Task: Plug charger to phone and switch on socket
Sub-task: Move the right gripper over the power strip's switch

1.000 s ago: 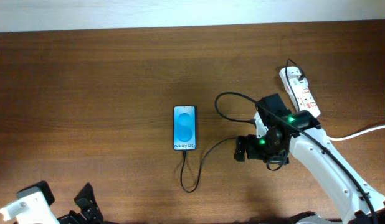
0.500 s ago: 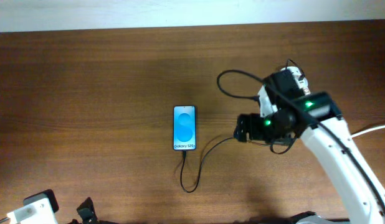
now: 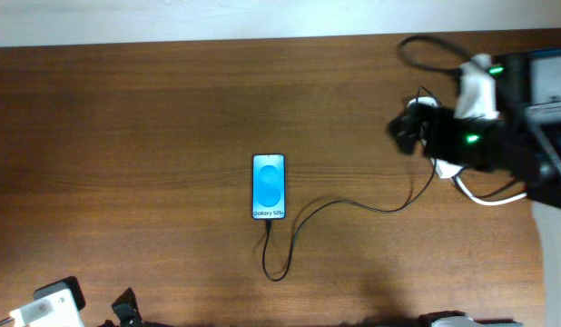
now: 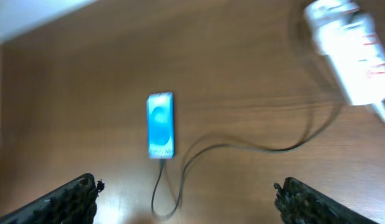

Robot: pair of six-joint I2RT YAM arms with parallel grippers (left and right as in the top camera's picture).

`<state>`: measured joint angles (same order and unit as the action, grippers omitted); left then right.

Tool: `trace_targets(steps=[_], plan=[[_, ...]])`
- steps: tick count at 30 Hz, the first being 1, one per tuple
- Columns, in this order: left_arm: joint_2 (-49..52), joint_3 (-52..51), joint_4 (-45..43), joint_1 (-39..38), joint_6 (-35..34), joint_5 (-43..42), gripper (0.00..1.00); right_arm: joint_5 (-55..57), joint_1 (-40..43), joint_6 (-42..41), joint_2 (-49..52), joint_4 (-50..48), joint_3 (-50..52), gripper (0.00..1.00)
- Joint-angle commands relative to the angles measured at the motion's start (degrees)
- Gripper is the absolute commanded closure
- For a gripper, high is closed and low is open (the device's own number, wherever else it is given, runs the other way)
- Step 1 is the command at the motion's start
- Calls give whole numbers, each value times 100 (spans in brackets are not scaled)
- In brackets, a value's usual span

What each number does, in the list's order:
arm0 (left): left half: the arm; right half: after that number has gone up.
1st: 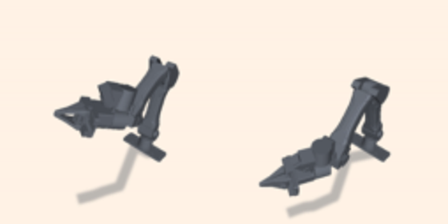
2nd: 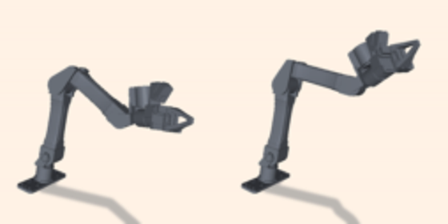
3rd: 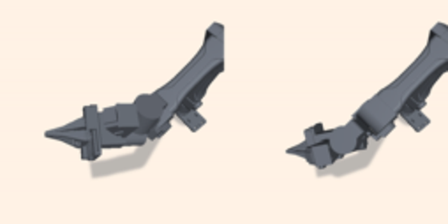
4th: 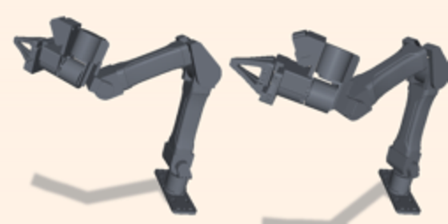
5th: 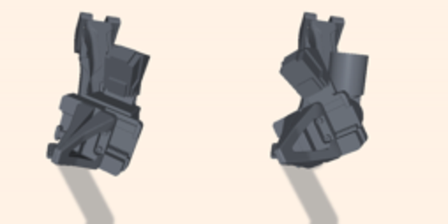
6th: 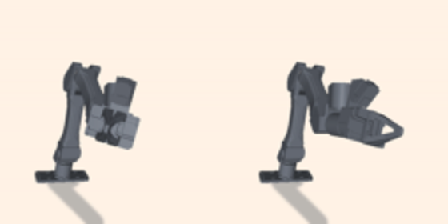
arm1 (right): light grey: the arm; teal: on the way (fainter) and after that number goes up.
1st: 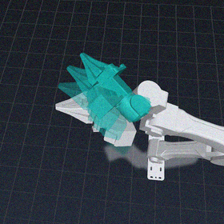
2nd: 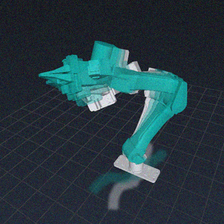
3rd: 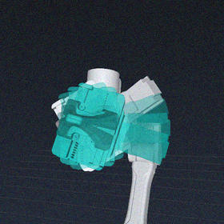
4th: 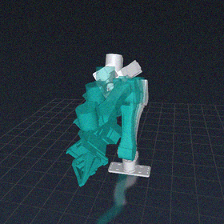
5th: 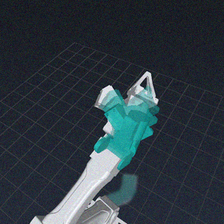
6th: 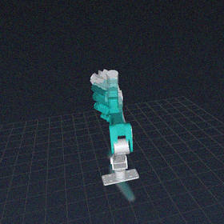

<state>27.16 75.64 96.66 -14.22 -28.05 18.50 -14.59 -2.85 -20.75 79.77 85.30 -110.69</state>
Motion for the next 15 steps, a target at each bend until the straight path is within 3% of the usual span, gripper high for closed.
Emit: trace_targets(steps=[1,5,15], plan=[[-2,15,2,13,33,79,1,22,782,39,-9,42,-118,26],[-2,17,4,13,33,79,0,0,1495,37,181,20,-118,51],[-2,17,4,13,33,79,1,-566,2140,37,1757,-197,-125,84]])
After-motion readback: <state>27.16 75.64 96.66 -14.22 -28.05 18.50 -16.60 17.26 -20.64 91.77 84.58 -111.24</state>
